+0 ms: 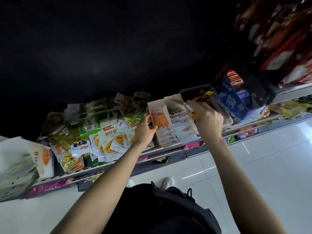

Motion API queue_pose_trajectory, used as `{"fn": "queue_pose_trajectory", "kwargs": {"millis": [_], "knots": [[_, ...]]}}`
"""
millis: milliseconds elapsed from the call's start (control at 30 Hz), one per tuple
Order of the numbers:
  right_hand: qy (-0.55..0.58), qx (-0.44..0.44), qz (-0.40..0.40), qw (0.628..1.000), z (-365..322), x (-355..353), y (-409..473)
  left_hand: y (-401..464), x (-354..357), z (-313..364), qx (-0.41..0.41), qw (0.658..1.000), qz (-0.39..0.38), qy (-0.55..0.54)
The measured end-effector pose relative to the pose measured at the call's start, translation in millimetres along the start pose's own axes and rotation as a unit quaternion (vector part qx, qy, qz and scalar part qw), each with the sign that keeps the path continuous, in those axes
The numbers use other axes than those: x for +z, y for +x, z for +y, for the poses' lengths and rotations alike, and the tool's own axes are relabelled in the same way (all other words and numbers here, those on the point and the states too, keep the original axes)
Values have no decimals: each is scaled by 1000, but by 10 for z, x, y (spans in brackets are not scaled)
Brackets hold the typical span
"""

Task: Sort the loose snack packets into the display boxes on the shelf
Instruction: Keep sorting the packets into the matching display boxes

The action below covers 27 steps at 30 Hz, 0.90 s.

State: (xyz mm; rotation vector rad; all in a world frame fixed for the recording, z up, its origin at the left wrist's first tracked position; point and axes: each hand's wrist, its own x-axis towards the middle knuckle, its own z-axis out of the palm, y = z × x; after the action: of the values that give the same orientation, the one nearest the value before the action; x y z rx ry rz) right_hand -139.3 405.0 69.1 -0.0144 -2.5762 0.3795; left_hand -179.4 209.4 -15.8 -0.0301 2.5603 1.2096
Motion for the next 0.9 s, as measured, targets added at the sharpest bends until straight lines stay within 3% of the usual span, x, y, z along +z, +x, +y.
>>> {"fn": "queue_pose_trajectory", "kwargs": {"millis": [67, 167, 333, 467, 533, 600, 667, 767, 900], "knots": [[-80, -56, -96, 991, 30, 129, 132, 22, 61, -8, -4, 1000, 18, -9], [-200, -117, -256, 938, 6, 363, 245, 39, 116, -3, -9, 999, 36, -23], [-241, -138, -314, 908, 44, 562, 181, 37, 127, 17, -12, 999, 33, -40], [-138, -91, -234, 958, -48, 506, 1, -35, 34, -17, -3, 998, 34, -48], [-31, -83, -169, 982, -252, 459, -111, -128, -40, -143, 2, 996, 77, -44], [79, -86, -149, 982, -541, 443, -248, -268, -137, -343, 3, 989, 141, -31], [166, -53, -225, 959, -829, 535, -370, -410, -255, -596, 3, 980, 199, 6], [153, 16, -398, 905, -1098, 940, -544, -558, -437, -938, -11, 974, 224, 37], [100, 182, -500, 841, -1271, 1305, -666, -578, -530, -1072, -21, 991, 121, 51]]}}
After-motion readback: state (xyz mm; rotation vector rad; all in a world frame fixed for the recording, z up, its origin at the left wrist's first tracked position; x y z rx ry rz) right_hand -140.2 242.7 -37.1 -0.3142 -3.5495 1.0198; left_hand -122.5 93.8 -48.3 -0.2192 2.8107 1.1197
